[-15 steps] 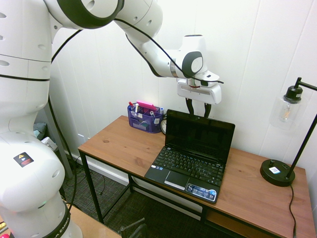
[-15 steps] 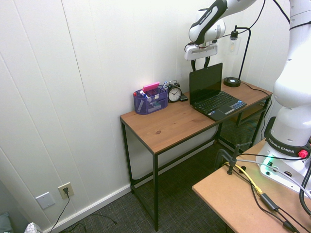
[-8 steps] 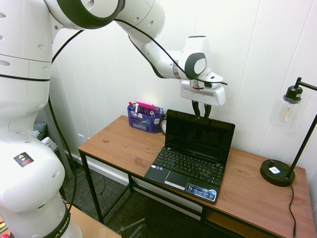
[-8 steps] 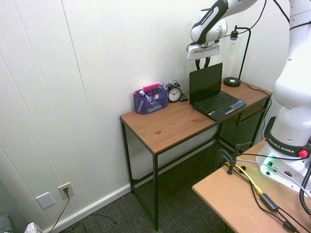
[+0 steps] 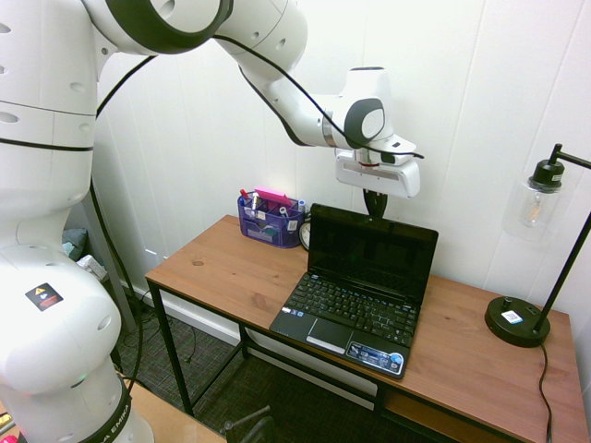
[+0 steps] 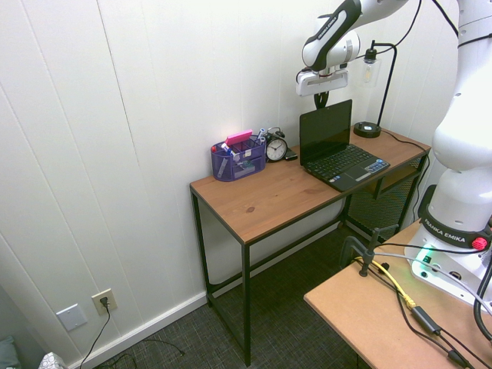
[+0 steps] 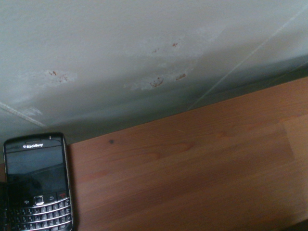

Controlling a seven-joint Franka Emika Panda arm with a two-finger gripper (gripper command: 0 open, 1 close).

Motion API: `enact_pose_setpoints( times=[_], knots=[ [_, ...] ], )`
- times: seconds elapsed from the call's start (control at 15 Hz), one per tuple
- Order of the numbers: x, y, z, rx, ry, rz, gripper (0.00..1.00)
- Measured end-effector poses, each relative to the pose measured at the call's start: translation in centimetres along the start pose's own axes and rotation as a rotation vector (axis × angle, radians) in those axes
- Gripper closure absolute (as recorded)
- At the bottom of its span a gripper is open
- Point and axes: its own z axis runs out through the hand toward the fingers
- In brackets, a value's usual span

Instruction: Close the laptop lid

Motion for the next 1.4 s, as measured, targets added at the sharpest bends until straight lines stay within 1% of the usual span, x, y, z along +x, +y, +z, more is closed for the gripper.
enact_pose_setpoints(
  times=[0.2, 0.47, 0.8, 0.93, 1.4],
  knots=[
    [0.0, 0.7, 0.1, -0.006, -0.004, 0.004, 1.00],
    [-1.2, 2.6, 0.6, -0.012, -0.021, 0.014, 1.00],
    [-2.4, 6.3, 1.0, -0.008, -0.038, 0.055, 1.00],
    [-2.9, 8.0, 2.0, -0.012, -0.044, 0.070, 1.00],
    [-6.0, 14.5, 7.7, -0.080, -0.112, 0.096, 1.00]
  ],
)
